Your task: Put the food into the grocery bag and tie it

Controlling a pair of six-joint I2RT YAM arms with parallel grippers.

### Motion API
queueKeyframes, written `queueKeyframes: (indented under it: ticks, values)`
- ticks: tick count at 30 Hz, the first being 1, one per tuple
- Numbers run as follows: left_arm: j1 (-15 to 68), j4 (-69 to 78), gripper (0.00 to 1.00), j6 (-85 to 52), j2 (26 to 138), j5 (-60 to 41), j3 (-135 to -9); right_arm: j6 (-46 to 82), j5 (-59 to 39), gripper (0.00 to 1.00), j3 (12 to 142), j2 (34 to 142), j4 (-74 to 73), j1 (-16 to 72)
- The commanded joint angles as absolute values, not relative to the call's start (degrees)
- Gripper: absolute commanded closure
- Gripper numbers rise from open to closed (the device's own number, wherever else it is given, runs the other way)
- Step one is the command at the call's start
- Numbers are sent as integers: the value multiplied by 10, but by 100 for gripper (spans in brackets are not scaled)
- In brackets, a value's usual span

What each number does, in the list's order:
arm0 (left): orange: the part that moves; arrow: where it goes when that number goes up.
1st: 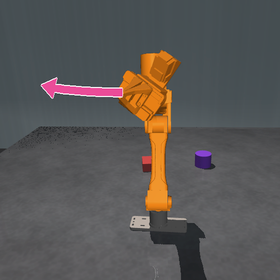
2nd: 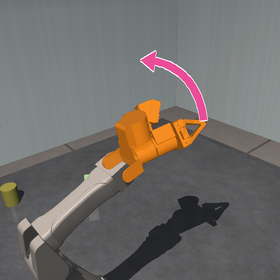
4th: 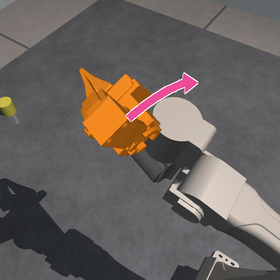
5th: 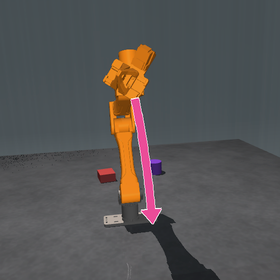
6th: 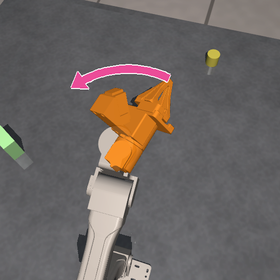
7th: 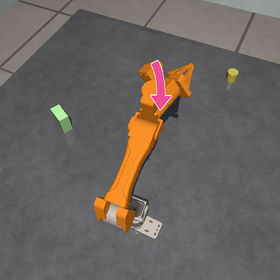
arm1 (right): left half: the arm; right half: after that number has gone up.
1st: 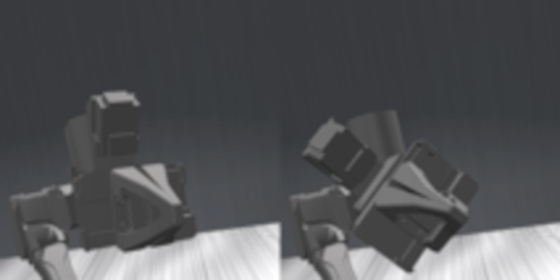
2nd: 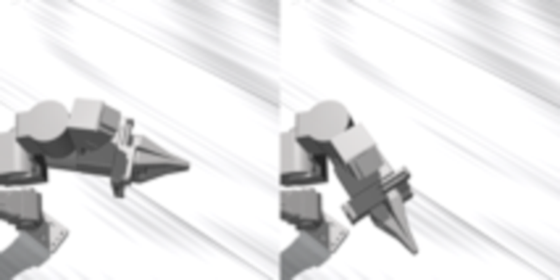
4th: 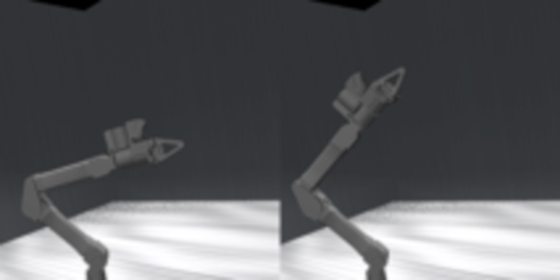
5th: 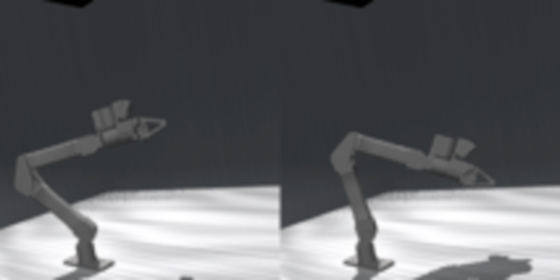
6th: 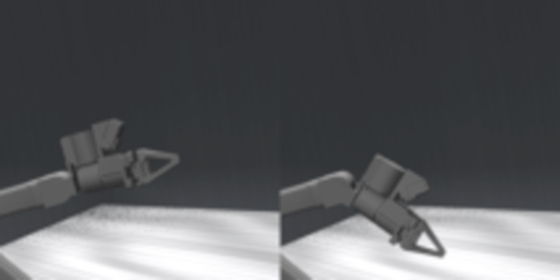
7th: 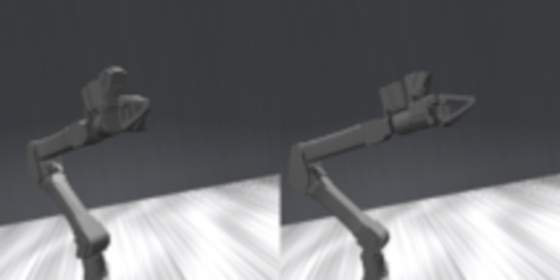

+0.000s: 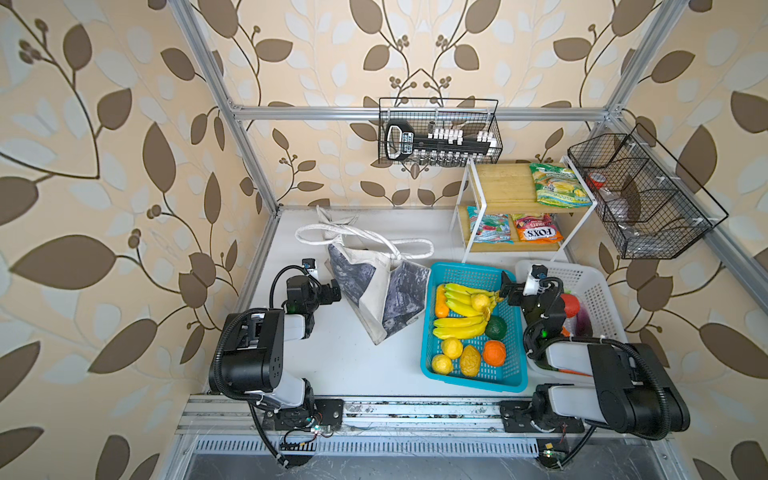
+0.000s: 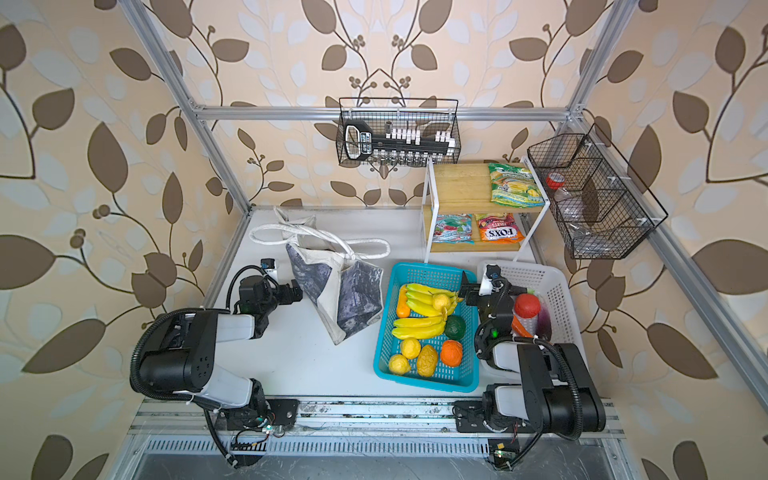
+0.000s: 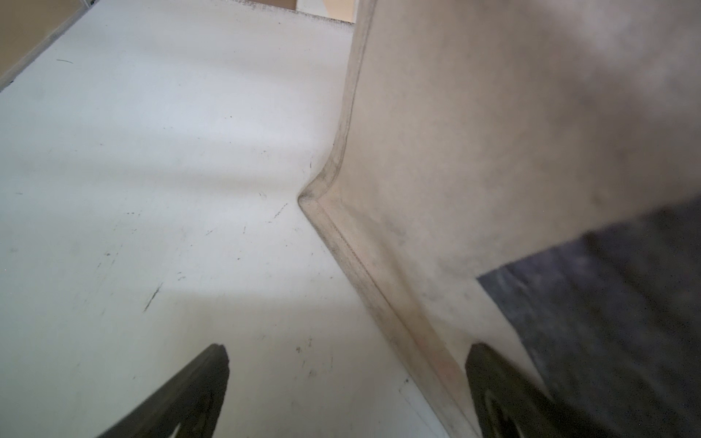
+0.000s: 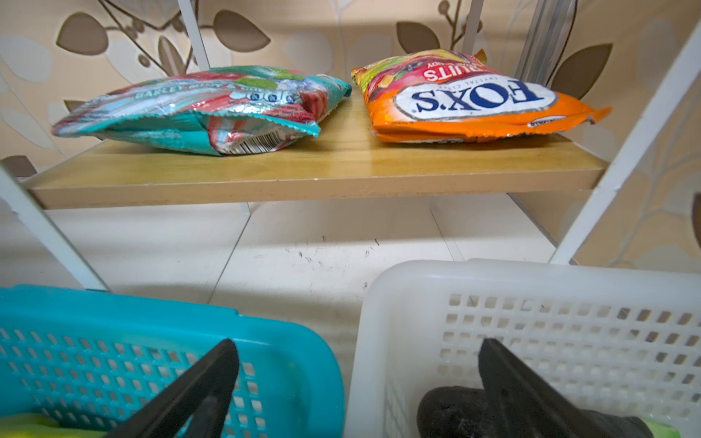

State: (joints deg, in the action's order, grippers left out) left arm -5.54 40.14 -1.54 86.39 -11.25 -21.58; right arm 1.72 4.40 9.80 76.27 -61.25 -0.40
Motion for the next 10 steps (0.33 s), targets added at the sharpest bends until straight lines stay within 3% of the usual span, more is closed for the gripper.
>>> queueKeyframes:
  ticks: [1,10]
  values:
    - [-45,426,1,-4,858,-115,-220,5,6,0,105,776,-584,-3]
    - [-45,425,1,-4,858,-115,-220,7,6,0,105,775,-584,-6]
